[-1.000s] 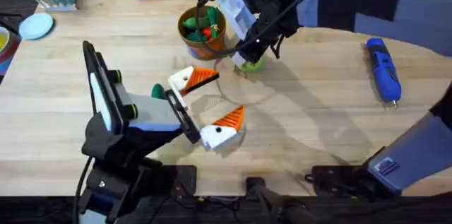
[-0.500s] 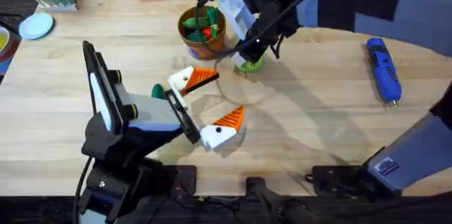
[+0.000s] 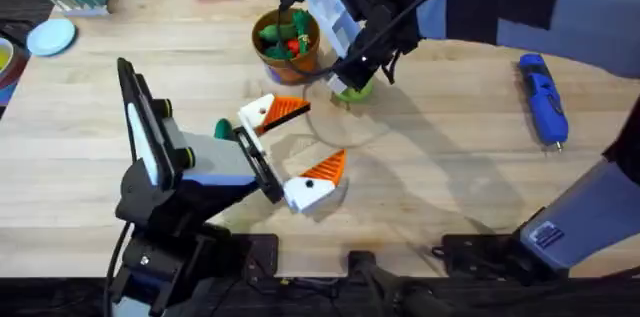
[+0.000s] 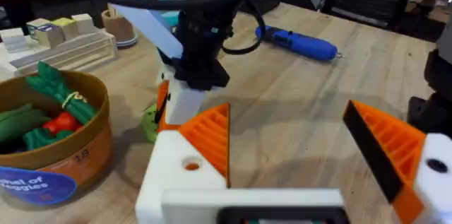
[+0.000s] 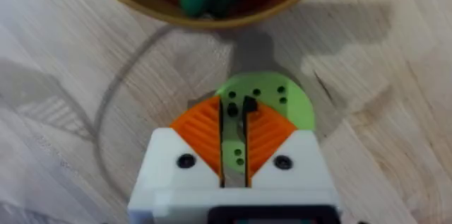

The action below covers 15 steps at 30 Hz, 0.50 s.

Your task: Pick up the gripper from the table and insert it into the empty holder that is missing its gripper. Then pick up a screw, insert it into the mounting hole, and use the screwdriver to tighten it. Finally, clean up the table by picking up the vegetable and placing it into the bucket.

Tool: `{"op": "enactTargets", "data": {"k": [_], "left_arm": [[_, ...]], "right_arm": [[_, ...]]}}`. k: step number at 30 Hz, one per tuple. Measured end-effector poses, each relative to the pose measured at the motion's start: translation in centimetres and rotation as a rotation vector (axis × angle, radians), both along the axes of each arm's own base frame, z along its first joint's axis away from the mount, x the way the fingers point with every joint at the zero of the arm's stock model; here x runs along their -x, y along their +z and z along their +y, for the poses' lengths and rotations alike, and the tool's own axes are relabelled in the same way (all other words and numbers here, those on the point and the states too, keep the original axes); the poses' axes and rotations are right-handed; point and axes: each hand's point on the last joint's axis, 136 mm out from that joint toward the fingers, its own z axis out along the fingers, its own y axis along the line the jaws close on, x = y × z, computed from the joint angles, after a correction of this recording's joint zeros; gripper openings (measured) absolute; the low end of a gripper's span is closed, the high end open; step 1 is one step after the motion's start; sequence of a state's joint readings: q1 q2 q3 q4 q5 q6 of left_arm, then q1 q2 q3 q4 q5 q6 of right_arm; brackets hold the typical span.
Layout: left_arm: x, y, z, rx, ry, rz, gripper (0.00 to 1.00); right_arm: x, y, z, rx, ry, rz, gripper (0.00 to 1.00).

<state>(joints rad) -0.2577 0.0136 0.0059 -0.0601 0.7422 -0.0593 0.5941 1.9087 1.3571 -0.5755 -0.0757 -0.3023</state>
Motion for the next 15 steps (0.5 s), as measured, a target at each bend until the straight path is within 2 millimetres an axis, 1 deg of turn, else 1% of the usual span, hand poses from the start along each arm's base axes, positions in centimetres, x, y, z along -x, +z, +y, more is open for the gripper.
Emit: {"op": "enactTargets", "data": {"k": [4,6,8,15], "left_arm": [[0.0,0.0,0.0,0.0,0.0,0.0,0.993],[0.0,0.0,0.0,0.0,0.0,0.0,0.993],[0.0,0.0,0.0,0.0,0.0,0.0,0.993],[0.0,0.0,0.0,0.0,0.0,0.0,0.993]], "right_arm": [[-0.06,0.02,0.02,-0.001,0.0,-0.003,0.134],[-0.07,0.03,0.03,-0.001,0.0,-0.003,0.061],[-0.16,0.06,0.09,-0.003,0.0,-0.006,0.013],[-0.2,0.06,0.12,-0.003,0.0,-0.006,0.007]]}}
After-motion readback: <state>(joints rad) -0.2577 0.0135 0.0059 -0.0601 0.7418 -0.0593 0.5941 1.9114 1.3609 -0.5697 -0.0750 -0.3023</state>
